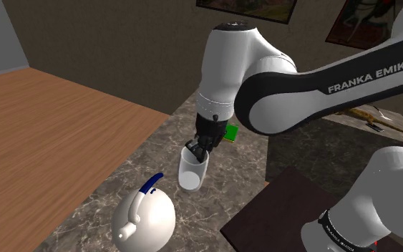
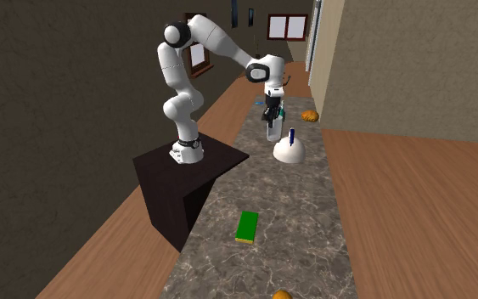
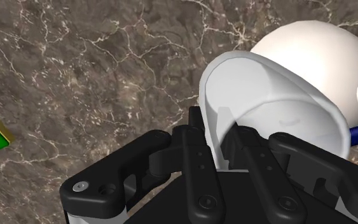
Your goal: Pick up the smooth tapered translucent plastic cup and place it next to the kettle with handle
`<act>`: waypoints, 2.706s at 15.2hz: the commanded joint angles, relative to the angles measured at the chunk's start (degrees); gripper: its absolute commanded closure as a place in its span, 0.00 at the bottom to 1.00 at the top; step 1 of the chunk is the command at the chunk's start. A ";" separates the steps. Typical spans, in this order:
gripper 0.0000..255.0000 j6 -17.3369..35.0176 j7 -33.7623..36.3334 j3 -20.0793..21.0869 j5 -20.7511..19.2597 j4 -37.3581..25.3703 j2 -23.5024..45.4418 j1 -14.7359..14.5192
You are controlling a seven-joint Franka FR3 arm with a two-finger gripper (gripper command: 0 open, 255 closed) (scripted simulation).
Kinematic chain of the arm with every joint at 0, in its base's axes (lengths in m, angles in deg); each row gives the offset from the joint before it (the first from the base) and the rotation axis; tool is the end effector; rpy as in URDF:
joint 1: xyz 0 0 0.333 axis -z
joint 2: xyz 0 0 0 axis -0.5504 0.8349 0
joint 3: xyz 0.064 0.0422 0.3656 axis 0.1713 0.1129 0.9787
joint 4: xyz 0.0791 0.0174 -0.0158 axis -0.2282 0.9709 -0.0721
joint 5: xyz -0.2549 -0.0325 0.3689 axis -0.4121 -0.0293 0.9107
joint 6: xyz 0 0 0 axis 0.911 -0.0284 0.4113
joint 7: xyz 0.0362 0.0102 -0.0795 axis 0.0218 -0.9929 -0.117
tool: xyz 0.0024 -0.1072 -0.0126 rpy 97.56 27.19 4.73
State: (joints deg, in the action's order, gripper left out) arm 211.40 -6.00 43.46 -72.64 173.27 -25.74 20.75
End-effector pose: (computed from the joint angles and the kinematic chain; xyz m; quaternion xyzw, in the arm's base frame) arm 0.4012 0.2917 0.4212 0.9993 0.0146 0.0266 0.0217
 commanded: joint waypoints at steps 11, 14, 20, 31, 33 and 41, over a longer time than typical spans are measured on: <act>1.00 10.17 2.80 1.22 -3.06 4.18 6.40 0.75; 1.00 12.69 3.80 1.45 -4.26 4.96 8.31 0.99; 1.00 17.63 6.38 1.69 -7.49 6.12 12.55 1.45; 1.00 21.14 8.84 1.46 -10.68 6.62 16.02 1.61; 0.00 21.14 8.84 1.46 -10.67 6.62 16.01 1.61; 0.00 15.12 5.20 2.03 -5.57 5.73 10.17 1.30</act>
State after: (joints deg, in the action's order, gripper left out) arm 228.43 0.41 45.42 -79.78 179.25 -13.77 22.10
